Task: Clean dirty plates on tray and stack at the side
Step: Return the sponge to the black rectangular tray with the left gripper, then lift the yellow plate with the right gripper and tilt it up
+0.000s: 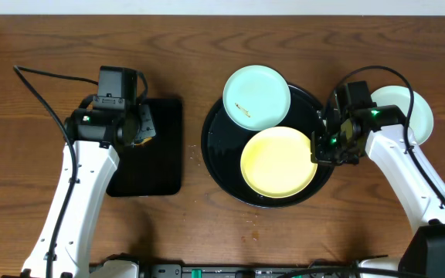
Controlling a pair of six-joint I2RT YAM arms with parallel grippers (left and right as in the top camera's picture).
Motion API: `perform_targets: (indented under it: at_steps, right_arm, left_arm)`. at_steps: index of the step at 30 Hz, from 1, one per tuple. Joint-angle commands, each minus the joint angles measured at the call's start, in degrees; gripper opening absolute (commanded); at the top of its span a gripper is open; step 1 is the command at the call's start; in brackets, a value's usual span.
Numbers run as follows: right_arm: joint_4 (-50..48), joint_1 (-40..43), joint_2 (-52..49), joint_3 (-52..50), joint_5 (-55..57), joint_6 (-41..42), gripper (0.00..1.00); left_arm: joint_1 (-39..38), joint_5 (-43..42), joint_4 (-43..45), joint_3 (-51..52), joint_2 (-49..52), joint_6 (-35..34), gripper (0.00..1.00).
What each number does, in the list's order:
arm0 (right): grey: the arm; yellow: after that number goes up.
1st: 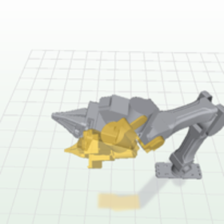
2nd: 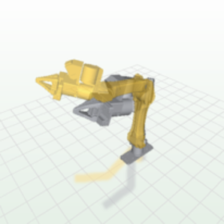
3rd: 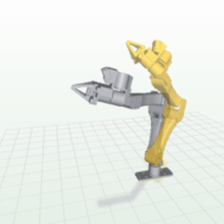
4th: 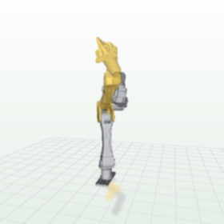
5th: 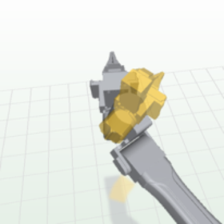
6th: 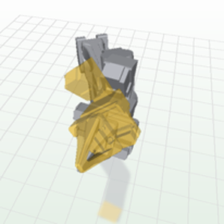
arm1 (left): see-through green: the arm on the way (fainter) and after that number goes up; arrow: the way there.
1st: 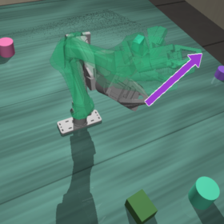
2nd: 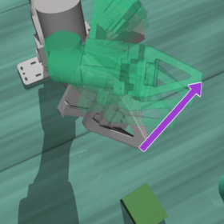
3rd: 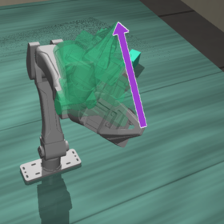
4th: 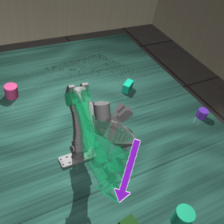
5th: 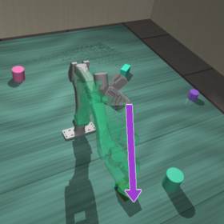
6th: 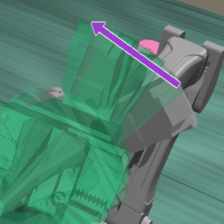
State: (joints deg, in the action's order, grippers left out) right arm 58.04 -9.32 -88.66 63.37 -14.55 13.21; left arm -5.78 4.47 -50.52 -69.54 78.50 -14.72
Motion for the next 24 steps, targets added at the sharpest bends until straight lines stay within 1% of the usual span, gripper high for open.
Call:
perform_targets:
  at_steps: [1,5,10,17,24]
  right_arm:
    - [-0.9,-0.6,-0.2,1.4,-1.8,-0.8,0.01]
    - [-3.9,-1.2,-0.2,1.4,-1.1,-6.3,0.01]
    - [-8.4,-1.2,-0.1,1.5,1.7,-6.4,0.01]
    - [-9.6,-4.0,-0.1,2.4,14.1,-6.4,0.01]
    - [-9.4,-12.9,-0.1,7.2,27.3,-6.4,0.01]
  left_arm:
    - [0.3,0.9,0.3,1.1,0.2,1.2,0.08]
    - [0.3,1.2,0.9,1.1,1.2,1.5,0.08]
    - [0.3,1.2,1.0,1.1,2.9,1.6,0.08]
    - [0.3,1.2,0.9,1.1,5.7,2.7,0.08]
    - [0.3,1.1,0.4,1.1,7.2,2.7,0.08]
